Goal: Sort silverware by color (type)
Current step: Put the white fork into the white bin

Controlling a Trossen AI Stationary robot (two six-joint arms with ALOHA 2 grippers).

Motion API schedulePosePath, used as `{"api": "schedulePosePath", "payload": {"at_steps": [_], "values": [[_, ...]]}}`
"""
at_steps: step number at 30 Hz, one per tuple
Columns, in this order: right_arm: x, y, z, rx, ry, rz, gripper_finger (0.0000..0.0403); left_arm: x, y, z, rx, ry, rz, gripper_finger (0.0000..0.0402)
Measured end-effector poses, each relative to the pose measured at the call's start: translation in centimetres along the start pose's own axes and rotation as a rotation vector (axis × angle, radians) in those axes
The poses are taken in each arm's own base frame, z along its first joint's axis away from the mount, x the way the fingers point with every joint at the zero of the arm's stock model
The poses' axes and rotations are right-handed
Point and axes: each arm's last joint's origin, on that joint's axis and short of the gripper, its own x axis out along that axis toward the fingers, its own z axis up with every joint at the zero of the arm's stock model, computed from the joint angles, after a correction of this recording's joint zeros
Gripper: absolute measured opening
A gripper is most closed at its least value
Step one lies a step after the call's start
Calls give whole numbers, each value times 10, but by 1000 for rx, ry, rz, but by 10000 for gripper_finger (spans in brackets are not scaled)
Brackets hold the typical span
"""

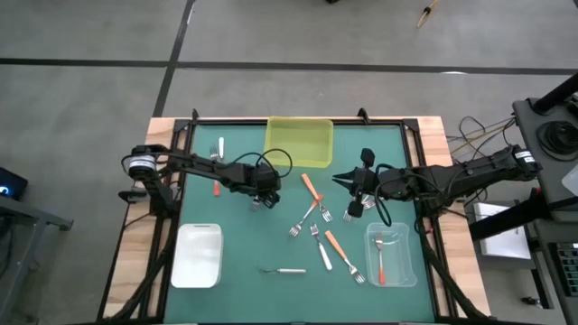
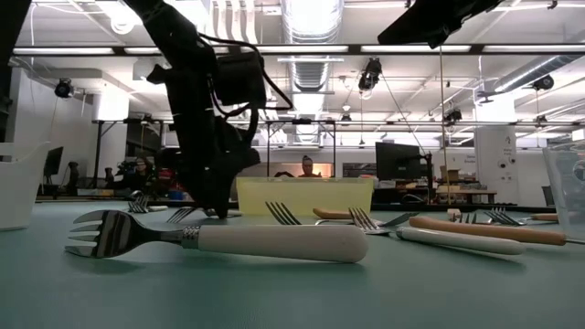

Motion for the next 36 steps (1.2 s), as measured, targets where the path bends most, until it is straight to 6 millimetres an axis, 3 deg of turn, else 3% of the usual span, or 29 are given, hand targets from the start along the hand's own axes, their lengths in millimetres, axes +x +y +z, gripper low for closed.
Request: {"api": "schedulePosePath", "payload": {"at_steps": [11, 19, 28, 36], "values": [[0, 0, 0, -3, 0, 0, 28, 0, -3, -2, -19, 12, -21, 26], [0, 0, 0, -3, 0, 0, 28, -11, -3, -5, 10, 29, -46, 24], [0, 0, -1, -4, 2, 9, 28, -64, 2, 9, 114, -127, -241, 24], [0, 5, 0, -27, -15, 157, 28, -123, -8, 27, 408, -440, -772, 24]]}}
